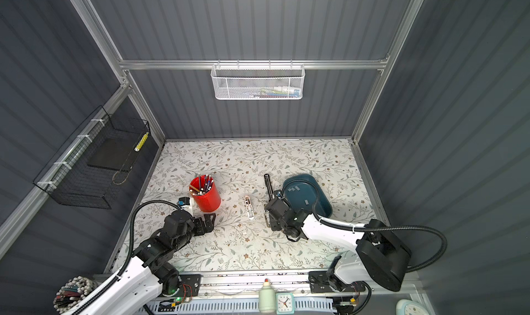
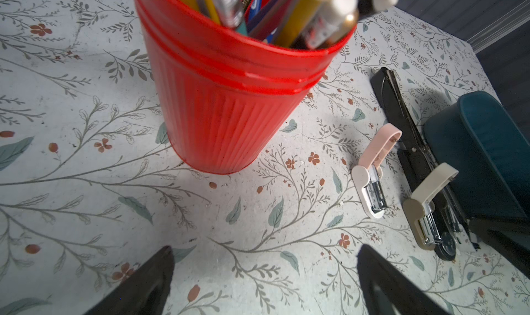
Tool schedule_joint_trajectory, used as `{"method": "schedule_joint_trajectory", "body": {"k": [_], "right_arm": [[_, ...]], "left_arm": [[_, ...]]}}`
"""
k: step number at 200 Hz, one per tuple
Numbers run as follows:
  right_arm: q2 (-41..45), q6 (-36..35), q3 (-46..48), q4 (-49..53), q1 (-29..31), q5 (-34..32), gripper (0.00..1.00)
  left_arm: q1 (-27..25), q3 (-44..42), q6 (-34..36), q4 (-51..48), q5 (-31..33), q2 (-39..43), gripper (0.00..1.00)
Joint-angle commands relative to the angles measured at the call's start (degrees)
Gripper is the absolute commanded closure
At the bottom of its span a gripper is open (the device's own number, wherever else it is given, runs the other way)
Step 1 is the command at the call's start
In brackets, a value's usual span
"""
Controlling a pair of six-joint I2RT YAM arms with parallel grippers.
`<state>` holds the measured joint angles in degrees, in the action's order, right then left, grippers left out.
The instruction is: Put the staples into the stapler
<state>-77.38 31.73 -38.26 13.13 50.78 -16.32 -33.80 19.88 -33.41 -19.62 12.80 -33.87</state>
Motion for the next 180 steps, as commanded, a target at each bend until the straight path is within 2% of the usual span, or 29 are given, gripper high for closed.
{"method": "schedule_joint_trajectory", "body": {"k": [1,79,180], "right_arm": [[0.97,-0.4,-0.69,-0.62,0.43,-0.54,1.0],[-1.53,-0.4,-1.65,0.62,0.39,-1.36,1.0],[1.82,-1.0,-0.24,0.02,0.43,-2.19,1.0]], "left_arm": [[-0.12,0.95,1.03,0.9,-0.5,0.57,0.0],[-0.12,0.86,1.02,0.98,-0.69,0.8,0.0],[-0.12,0.86,1.02,0.95,-0.85,0.82,0.0]]}}
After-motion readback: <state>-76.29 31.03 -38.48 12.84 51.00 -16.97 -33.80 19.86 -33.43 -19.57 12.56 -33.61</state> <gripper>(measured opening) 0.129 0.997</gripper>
